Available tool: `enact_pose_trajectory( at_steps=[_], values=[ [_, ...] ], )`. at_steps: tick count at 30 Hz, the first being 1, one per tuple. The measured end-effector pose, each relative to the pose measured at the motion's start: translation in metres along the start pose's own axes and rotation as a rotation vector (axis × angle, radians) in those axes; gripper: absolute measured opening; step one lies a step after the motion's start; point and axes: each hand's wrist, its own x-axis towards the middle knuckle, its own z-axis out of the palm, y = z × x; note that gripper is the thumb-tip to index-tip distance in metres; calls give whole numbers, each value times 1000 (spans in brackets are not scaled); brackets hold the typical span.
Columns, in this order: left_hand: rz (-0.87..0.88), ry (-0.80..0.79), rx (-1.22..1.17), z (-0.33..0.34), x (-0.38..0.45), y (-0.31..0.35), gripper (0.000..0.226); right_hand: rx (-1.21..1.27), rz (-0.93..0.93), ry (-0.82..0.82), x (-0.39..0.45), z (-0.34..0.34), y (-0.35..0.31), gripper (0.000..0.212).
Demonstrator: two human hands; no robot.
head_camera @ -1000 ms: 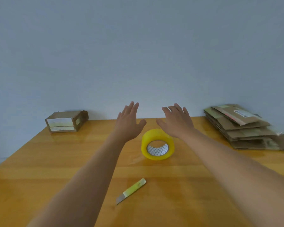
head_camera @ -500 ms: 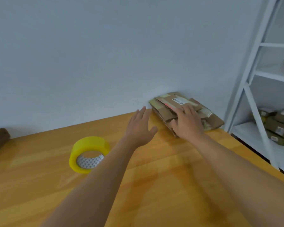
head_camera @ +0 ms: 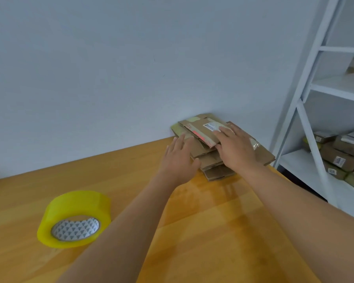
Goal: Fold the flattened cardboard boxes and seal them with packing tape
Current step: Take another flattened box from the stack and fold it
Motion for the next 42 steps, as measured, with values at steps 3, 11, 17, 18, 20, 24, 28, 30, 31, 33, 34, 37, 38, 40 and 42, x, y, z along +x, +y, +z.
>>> enact_pose_trajectory(
  at_steps=[3,11,17,18,20,24,28,30,31,33,34,37,38,40,42],
  values=[
    [-18,9,1,-6,-5,-4,67,-40,-35,112,3,2,-4,30],
    [-68,88,22,-46,-42,-14,67,31,-139,496,-15,-17,-25,30],
    [-115,177,22,-90,-93,-27,69,176,-208,674,-32,-56,-67,28],
    [-123,198,21,-97,-102,-29,69,207,-228,699,-35,-63,-77,27],
    [-140,242,19,-109,-119,-36,70,278,-283,746,-44,-78,-99,28],
    [-202,301,-14,-134,-160,-58,73,487,-347,763,-58,-96,-144,34],
    [-310,361,-71,-151,-205,-92,77,673,-375,681,-74,-100,-188,37],
    [-375,399,-119,-157,-227,-110,80,745,-396,626,-84,-99,-209,32],
    [-410,428,-157,-159,-237,-119,82,778,-412,597,-89,-97,-218,30],
    [-481,512,-259,-163,-257,-139,88,836,-449,549,-99,-95,-238,29],
    [-513,561,-315,-164,-267,-148,92,860,-468,529,-104,-94,-247,28],
    [-560,701,-466,-166,-297,-174,106,913,-532,487,-120,-90,-276,25],
    [-564,736,-508,-167,-308,-180,109,931,-560,478,-124,-87,-285,24],
    [-567,795,-584,-167,-329,-191,115,986,-604,443,-133,-83,-305,23],
    [-543,861,-634,-167,-348,-200,118,1038,-621,391,-142,-78,-325,23]
  ],
)
